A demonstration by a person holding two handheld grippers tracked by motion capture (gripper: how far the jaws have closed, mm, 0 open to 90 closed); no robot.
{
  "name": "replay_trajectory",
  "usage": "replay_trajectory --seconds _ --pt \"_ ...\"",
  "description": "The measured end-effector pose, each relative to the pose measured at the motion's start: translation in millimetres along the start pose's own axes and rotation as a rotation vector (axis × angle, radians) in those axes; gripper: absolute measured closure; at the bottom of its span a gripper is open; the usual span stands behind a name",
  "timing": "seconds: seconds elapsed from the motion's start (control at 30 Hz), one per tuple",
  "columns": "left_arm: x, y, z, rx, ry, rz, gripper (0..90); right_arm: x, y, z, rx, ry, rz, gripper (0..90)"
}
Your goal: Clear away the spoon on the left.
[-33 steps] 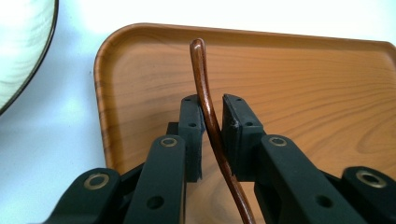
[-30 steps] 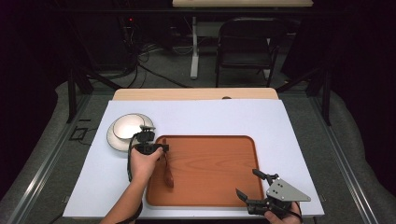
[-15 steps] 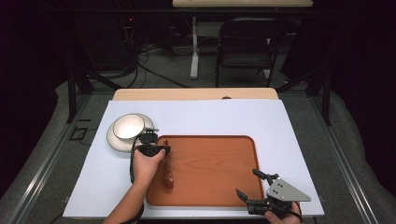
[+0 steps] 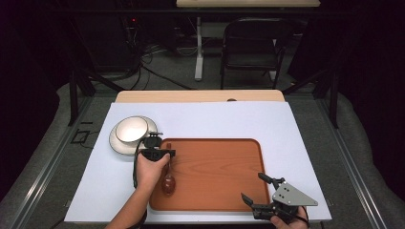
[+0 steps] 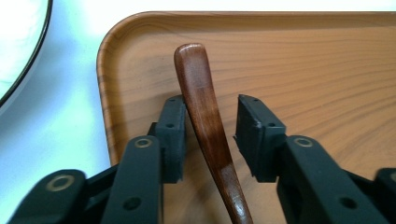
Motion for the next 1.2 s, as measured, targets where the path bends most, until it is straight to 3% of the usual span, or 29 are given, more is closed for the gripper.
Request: replay_trajectory --seconds 0.27,0.57,1.0,1.2 --pt "0.6 -5.0 2.6 0.029 0.017 0.015 54.8 -0.2 0.0 0.4 0.003 0.001 -0.001 15.2" --pt "1.0 -12.5 4.2 0.042 0.033 0.016 54.0 -0.1 -0.1 0.1 0.0 0.001 -0.001 15.2" --pt "1.1 -53.7 3.0 0.152 0.127 0.016 47.7 -0.1 0.0 0.0 -0.001 0.002 -0.004 15.1" --pt "-6.7 -69.5 -9.1 0.189 0.128 -0.001 47.5 0.1 0.2 0.0 0.0 0.002 -0.006 15.2"
Point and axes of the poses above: each handheld gripper's, and its own axes: y roughly forward along the jaws, z roughly out of its top, x roughly to its right, the point moved 9 cm from there along y, roughly forward along the jaws, and after that the axes turned 3 degrees about y, right-handed, at the moved point
